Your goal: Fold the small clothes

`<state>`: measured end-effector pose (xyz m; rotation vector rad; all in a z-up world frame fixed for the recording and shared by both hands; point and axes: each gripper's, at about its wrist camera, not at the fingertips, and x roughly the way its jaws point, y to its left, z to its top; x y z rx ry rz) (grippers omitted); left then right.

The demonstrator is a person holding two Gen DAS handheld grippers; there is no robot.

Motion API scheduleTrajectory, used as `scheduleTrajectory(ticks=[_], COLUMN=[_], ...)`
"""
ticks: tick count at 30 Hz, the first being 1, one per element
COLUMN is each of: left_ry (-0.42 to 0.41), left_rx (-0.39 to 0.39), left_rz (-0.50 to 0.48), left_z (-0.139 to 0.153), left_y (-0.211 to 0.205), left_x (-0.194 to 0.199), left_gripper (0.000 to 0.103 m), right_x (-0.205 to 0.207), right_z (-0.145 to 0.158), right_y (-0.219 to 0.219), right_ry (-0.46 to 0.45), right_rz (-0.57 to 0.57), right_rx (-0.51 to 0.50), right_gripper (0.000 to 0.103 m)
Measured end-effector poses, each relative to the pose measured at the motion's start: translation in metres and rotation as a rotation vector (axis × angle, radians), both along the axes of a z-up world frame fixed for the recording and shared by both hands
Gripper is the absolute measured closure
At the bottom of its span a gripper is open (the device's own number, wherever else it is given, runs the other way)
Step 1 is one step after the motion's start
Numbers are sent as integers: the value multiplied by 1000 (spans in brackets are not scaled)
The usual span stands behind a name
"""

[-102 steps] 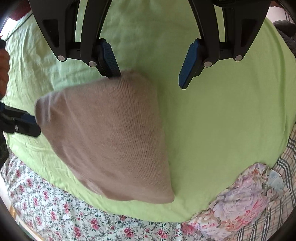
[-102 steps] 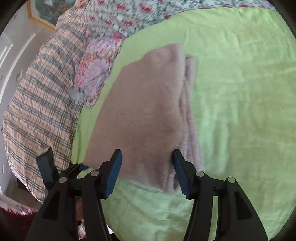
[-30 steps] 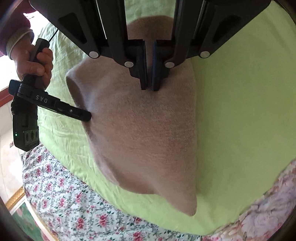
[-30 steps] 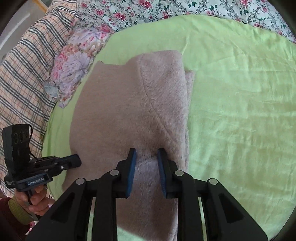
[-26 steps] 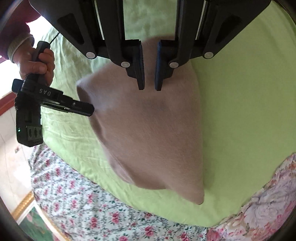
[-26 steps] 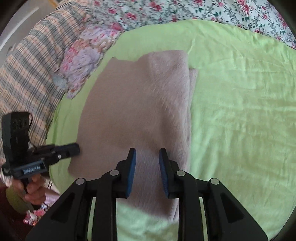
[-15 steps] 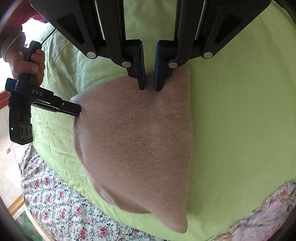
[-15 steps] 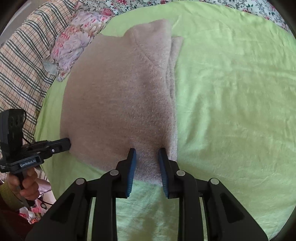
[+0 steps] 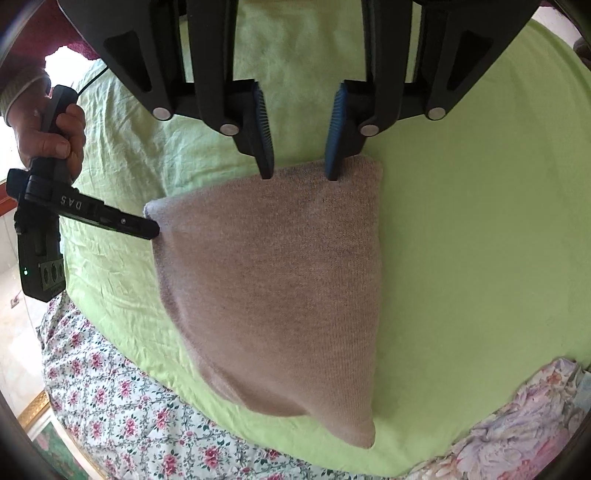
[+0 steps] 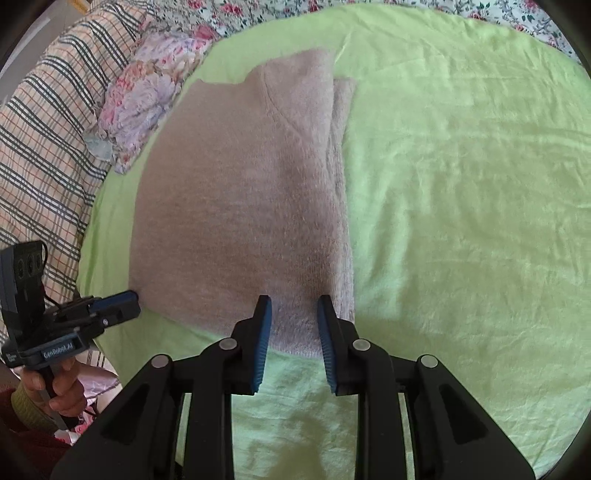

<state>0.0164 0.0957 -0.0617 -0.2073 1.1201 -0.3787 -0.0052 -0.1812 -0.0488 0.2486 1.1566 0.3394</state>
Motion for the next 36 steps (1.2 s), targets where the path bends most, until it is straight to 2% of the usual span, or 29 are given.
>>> scheduleTrajectory(ticks=[3, 12, 18, 22, 26, 27, 28, 31, 36], left_ry=[-29, 3, 9, -2, 23, 31, 35, 35, 35], left_rx=[10, -30, -59, -91, -127, -117, -107, -74, -14], left_rz=[33, 146, 162, 164, 191, 202, 207, 214, 241], left_z=[13, 19, 25, 32, 26, 22, 18, 14, 5], left_y=[8, 38, 39, 38, 40, 40, 39, 35, 32], left_x=[-1, 28, 51, 94, 142, 154, 165, 189, 228], left_gripper=[49, 48, 46, 41, 41, 41, 41, 39, 39], right_x=[13, 89, 155, 184, 194, 196, 196, 186, 189], right_z=[13, 21, 23, 18, 11, 10, 10, 19, -7], right_y=[-9, -21, -13, -8, -2, -2, -2, -16, -20], right_ry=[-33, -61, -40, -12, -11, -5, -7, -69, 15], right_rz=[-51, -154, -212, -228, -201, -187, -182, -223, -233], right_rx=[13, 117, 220, 240, 235, 237, 223, 230, 182], right_gripper=[72, 67, 61, 60, 60, 67, 96, 95, 95])
